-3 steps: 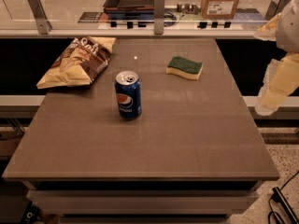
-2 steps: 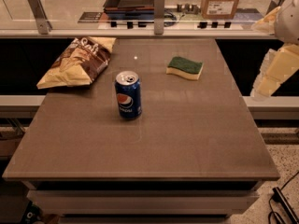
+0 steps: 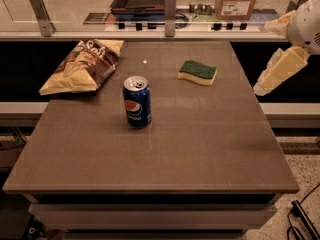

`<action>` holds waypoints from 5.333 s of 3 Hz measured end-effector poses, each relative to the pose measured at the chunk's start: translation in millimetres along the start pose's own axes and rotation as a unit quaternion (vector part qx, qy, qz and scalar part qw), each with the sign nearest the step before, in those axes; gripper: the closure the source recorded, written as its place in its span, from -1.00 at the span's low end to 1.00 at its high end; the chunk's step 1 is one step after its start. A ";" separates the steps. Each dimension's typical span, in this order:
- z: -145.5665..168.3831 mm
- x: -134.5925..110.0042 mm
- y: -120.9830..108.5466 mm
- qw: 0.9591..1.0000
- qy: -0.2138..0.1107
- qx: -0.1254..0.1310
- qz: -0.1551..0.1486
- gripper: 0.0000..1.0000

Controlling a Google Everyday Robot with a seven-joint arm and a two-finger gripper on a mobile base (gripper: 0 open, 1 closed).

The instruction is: Pick sponge

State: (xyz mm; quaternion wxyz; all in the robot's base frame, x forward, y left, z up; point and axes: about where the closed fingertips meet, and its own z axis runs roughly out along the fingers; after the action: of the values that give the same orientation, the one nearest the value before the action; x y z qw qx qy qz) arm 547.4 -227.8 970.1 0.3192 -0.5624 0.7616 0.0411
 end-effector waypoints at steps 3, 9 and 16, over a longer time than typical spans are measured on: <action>62.1 36.0 -39.3 0.992 -0.068 0.027 0.098 -1.00; 136.2 48.1 -87.8 0.976 -0.185 -0.029 0.112 -1.00; 217.8 9.9 -74.2 0.959 -0.232 -0.107 0.121 -1.00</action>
Offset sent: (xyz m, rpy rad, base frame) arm 0.0607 -0.0289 -0.0631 0.2219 -0.0236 -0.2119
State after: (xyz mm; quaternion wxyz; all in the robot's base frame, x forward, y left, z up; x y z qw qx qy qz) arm 707.2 -171.2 814.1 0.4180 -0.4716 0.7201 0.2903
